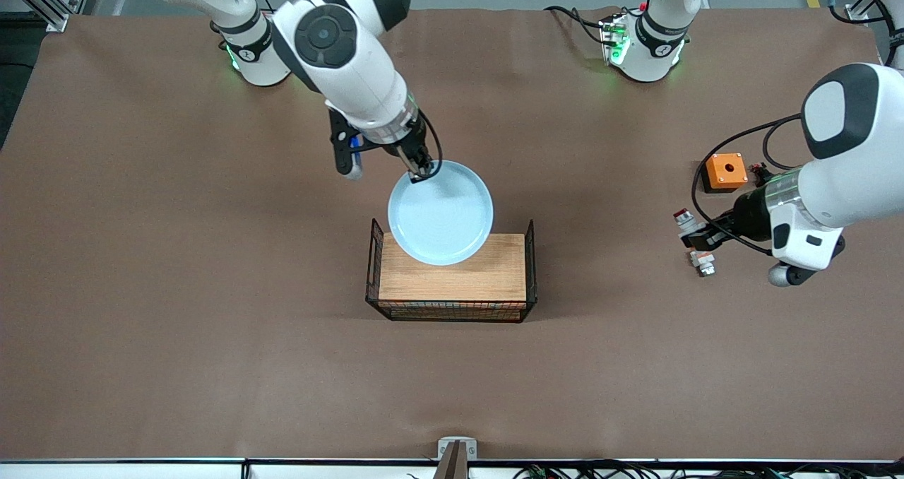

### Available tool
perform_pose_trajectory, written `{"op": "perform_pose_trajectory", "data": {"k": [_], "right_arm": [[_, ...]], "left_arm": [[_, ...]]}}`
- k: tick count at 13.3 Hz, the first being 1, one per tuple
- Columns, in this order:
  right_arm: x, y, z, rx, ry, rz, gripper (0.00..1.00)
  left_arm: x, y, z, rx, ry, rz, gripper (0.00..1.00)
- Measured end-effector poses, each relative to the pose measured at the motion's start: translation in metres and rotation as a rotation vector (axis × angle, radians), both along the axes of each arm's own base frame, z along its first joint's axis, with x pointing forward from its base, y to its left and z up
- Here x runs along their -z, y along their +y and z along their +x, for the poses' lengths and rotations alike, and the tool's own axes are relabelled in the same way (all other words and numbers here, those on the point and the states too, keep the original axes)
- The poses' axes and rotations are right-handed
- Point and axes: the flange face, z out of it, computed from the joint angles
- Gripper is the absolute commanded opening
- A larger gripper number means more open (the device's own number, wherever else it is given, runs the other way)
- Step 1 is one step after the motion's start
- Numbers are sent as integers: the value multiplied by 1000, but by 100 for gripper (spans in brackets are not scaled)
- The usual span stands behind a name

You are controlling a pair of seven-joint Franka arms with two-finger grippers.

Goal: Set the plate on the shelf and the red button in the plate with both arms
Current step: 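Carry the plate onto the basket base while the left gripper brings the button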

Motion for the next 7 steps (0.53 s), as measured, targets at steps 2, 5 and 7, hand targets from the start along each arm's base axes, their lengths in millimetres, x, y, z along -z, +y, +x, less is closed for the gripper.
{"op": "perform_pose_trajectory", "data": {"k": [2,5,7], "right_arm": [[13,8,2,3,-3,2,1],[31,9,13,9,-7,-16,1],[44,12,20,13,-14,-20,1]], "left_arm": [[-2,-21,-4,10,4,-7,0],[-14,-51,-8,27,-6,-24,0],[-26,-71,-11,20,-17,-35,0]]}}
